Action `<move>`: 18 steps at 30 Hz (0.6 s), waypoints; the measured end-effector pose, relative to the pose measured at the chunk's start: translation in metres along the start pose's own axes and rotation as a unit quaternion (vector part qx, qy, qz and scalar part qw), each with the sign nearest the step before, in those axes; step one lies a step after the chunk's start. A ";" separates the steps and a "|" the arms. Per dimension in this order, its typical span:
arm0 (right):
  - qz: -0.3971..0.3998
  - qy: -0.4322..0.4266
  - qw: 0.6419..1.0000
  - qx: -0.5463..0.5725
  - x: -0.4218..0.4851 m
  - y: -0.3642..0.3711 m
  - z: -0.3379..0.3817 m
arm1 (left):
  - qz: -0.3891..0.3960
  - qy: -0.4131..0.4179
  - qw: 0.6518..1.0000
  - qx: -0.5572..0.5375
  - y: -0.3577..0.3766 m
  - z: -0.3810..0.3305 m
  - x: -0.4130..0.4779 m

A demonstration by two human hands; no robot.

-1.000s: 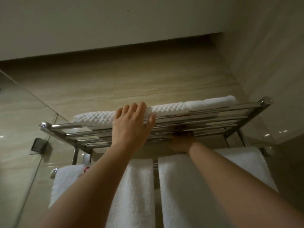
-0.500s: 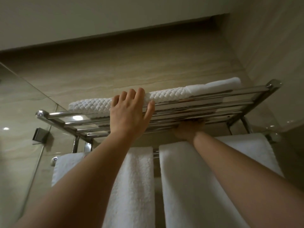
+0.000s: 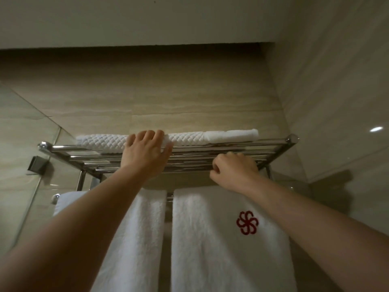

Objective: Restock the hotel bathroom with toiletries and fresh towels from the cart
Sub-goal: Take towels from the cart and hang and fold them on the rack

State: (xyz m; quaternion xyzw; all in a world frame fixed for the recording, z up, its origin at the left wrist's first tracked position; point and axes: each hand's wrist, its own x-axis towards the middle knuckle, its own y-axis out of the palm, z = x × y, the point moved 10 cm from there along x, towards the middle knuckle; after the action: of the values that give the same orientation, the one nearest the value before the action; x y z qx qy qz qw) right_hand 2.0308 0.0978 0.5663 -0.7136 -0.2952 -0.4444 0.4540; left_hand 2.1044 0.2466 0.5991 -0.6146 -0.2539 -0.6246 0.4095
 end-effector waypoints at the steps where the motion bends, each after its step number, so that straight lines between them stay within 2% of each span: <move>1: 0.011 -0.003 1.000 0.001 -0.005 -0.006 0.000 | 0.007 0.003 1.000 -0.007 -0.003 -0.002 -0.004; 5: 0.052 -0.008 0.999 0.002 -0.027 -0.032 0.000 | 0.059 0.057 0.997 -0.009 -0.019 -0.021 -0.038; 8: 0.088 -0.004 0.996 -0.001 -0.047 -0.050 0.003 | 0.146 0.107 0.983 -0.034 -0.028 -0.044 -0.071; 13: 0.157 0.010 0.987 -0.024 -0.088 -0.077 0.011 | 0.305 0.162 0.927 -0.147 -0.044 -0.080 -0.118; 18: 0.255 0.030 0.964 -0.063 -0.156 -0.103 0.011 | 0.380 0.187 0.877 -0.224 -0.079 -0.113 -0.166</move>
State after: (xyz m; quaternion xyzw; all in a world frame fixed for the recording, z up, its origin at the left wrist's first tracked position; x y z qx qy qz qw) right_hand 1.8832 0.1478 0.4630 -0.7787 -0.0615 -0.3526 0.5152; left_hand 1.9614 0.2292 0.4388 -0.6110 0.2278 -0.5642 0.5065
